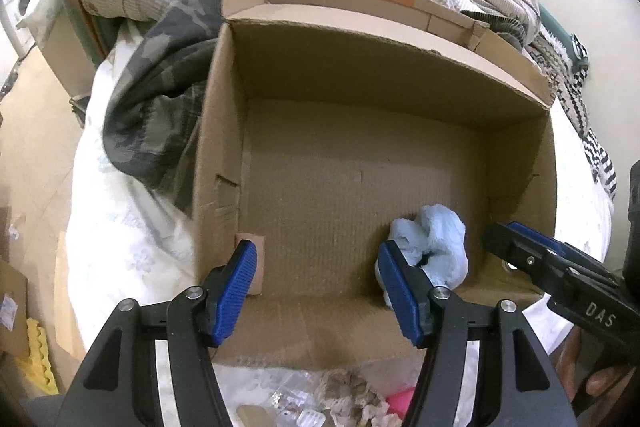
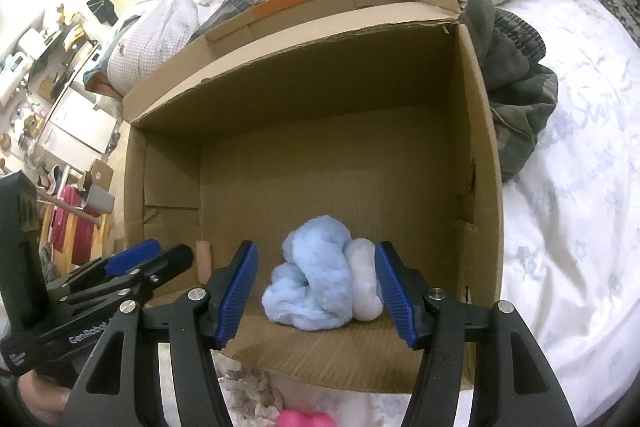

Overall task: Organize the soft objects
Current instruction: 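Withdraw both tools from the box back toward the remaining items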

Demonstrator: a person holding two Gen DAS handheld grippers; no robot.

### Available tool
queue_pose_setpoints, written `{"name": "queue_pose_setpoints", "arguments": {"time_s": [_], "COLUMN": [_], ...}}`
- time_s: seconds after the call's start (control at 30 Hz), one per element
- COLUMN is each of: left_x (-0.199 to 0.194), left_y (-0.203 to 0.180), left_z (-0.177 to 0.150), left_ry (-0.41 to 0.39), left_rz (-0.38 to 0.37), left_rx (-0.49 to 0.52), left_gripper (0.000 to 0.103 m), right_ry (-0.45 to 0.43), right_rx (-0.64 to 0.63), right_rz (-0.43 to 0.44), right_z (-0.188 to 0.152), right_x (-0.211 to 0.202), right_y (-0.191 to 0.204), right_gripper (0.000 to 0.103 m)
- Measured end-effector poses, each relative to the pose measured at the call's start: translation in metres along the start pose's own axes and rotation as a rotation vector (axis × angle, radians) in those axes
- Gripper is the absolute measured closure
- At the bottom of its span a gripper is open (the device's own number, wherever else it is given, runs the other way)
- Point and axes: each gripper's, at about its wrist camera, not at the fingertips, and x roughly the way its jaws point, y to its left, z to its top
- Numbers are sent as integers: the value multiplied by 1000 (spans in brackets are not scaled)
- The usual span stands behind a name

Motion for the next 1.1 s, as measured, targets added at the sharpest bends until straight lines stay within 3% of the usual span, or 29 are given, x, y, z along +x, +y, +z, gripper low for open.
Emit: {"name": "queue_pose_setpoints", "arguments": {"time_s": [0.43,1.1], "left_x": [-43,-59], "left_y": [13,38], "left_z": [-21,-73], "left_ry": [-44,-25], "left_rz": [30,75], "left_rx": [8,-33], "left_gripper": [40,39], "right_ry": [-28,-10], "right_rx": [-19,-19], "right_rz": [20,14], "right_z": [-20,-78], "right_x": [-34,-56], "right_y": [6,5], "right_gripper": [39,39]}}
